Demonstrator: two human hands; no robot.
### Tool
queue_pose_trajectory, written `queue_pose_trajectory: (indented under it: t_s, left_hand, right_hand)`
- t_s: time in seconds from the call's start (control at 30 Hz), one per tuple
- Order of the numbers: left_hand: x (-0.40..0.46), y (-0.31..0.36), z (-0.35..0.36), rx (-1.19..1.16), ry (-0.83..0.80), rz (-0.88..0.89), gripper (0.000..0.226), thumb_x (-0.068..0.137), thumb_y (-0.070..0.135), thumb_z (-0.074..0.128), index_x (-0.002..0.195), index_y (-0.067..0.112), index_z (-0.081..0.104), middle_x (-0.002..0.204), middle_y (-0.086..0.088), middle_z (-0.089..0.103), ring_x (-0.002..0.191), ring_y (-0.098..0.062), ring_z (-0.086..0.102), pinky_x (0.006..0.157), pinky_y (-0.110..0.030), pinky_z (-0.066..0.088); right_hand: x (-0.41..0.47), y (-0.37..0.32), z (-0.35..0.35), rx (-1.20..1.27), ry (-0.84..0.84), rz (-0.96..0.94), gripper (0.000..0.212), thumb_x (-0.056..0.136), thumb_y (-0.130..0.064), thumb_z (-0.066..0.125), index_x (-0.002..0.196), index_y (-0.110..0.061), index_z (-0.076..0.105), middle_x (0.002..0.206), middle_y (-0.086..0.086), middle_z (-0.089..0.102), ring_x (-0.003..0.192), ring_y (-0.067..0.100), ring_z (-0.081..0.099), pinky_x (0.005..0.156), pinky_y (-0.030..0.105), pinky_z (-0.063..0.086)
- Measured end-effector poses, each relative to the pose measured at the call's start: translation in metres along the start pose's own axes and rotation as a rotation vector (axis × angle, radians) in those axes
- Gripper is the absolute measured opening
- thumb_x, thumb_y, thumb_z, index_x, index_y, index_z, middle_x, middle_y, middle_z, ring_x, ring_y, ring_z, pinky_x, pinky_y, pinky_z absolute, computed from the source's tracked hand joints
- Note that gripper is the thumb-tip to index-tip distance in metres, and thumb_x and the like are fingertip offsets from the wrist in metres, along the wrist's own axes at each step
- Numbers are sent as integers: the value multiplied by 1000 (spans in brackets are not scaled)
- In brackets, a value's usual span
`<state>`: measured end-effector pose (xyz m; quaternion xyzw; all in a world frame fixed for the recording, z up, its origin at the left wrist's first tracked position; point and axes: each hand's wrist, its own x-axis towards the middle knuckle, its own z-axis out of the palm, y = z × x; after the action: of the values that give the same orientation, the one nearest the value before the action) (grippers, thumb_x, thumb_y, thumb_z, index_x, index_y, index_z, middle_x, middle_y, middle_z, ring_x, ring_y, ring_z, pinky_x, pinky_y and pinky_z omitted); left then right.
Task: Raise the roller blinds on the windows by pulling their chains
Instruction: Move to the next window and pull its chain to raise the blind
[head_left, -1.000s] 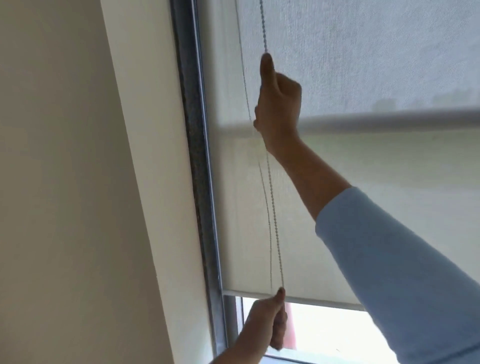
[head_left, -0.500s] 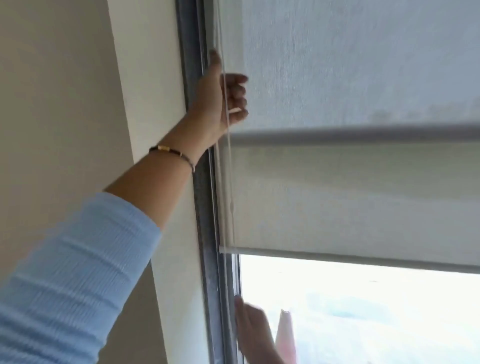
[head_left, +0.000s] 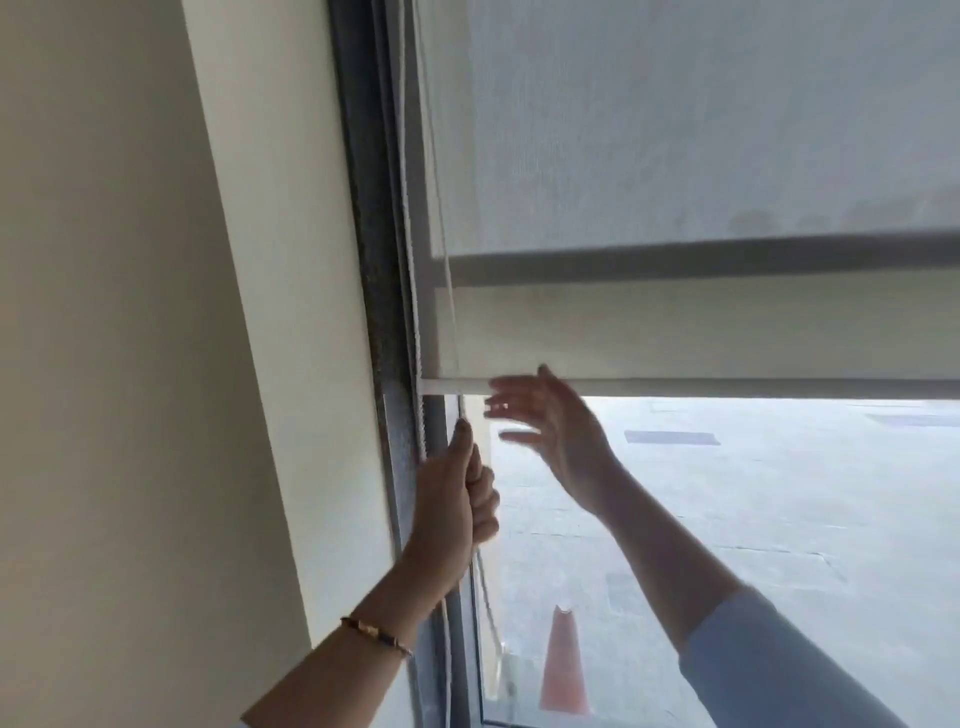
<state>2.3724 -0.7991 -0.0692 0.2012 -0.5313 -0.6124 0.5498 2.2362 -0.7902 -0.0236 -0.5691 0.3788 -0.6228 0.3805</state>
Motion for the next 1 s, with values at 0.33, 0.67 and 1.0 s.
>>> queue_pose_trajectory:
  t_s: [0.33, 0.67, 1.0]
  left_hand:
    - [-46, -81, -10, 61, 43, -217, 58, 86, 62, 56, 62, 22, 21, 53, -1, 13, 45, -10, 6, 46, -15, 6]
    - [-77, -123, -15, 99, 36, -273, 60, 73, 65, 62, 48, 20, 30, 44, -1, 23, 34, -5, 18, 45, -12, 12]
    - [-90, -137, -24, 339, -69, -432, 90, 51, 87, 70, 55, -2, 58, 54, -21, 55, 45, -23, 55, 42, -28, 36]
  right_hand:
    - [57, -119, 54, 127, 65, -196, 35, 106, -30, 41, 92, -10, 66, 59, 0, 47, 42, 8, 38, 40, 19, 31]
    - [36, -59, 53, -154, 266, -322, 36, 100, -10, 40, 66, -20, 50, 41, -16, 41, 46, 2, 33, 43, 15, 26]
    - [4, -17, 48, -194, 283, -312, 34, 99, -5, 38, 68, -18, 48, 45, -18, 42, 47, 5, 32, 48, 23, 29]
